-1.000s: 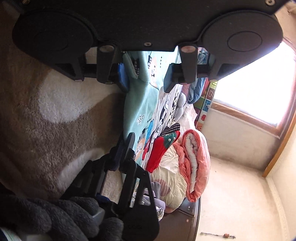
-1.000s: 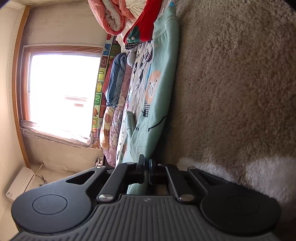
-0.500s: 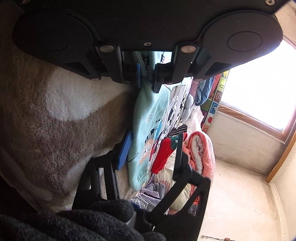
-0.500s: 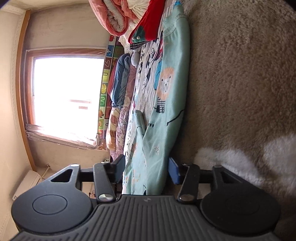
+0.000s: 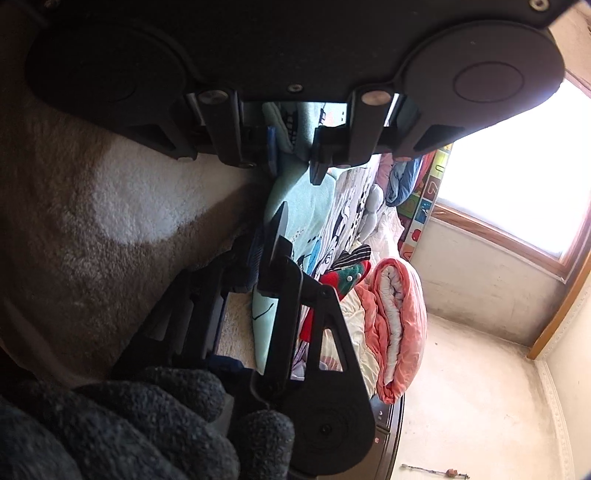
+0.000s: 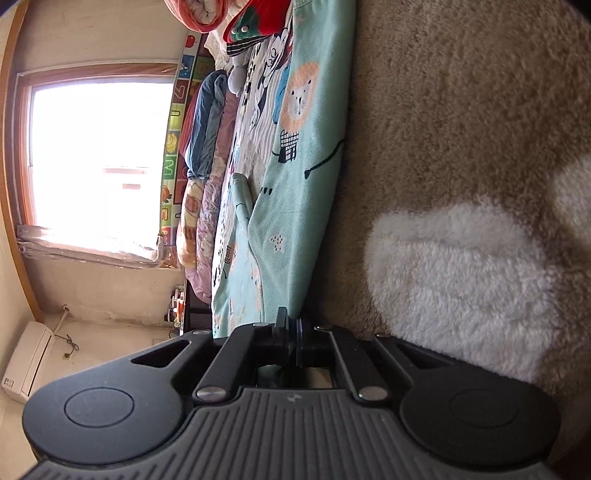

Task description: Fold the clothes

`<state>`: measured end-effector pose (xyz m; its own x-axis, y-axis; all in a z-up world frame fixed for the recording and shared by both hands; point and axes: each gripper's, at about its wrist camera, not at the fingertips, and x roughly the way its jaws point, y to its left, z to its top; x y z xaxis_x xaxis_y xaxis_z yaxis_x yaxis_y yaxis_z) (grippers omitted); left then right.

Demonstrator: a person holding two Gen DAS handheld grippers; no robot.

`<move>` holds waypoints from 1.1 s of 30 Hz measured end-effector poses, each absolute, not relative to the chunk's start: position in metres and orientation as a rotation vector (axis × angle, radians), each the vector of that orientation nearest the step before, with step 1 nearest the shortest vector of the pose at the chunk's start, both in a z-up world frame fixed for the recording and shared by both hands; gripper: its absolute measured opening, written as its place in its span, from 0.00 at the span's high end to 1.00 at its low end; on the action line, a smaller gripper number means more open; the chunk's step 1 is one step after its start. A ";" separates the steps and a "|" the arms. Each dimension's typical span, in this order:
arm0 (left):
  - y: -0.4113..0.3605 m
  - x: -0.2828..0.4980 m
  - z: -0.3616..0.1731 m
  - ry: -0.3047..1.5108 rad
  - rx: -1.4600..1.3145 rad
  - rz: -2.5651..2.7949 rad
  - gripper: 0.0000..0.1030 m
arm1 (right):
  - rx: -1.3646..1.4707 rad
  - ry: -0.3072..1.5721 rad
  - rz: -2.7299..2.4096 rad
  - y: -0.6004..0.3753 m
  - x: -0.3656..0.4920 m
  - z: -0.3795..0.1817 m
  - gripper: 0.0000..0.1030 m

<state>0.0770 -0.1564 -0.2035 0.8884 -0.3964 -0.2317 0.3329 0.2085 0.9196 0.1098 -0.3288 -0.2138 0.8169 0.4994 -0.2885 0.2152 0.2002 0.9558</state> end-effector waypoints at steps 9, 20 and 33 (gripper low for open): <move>-0.157 0.079 -0.201 -0.021 1.264 -0.530 0.93 | 1.373 0.595 0.227 -0.337 0.106 -0.210 0.94; -0.159 0.076 -0.203 -0.018 1.256 -0.530 0.93 | 1.323 0.481 -0.019 -0.390 0.105 -0.206 0.98; -0.158 0.074 -0.205 -0.006 1.243 -0.529 0.93 | 1.304 0.517 -0.062 -0.369 0.131 -0.203 0.95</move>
<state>0.0738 -0.1582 -0.2053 0.8802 -0.3853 -0.2770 0.3787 0.2186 0.8993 0.1309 -0.3686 -0.2027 0.8854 0.2414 -0.3972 0.3288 0.2787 0.9023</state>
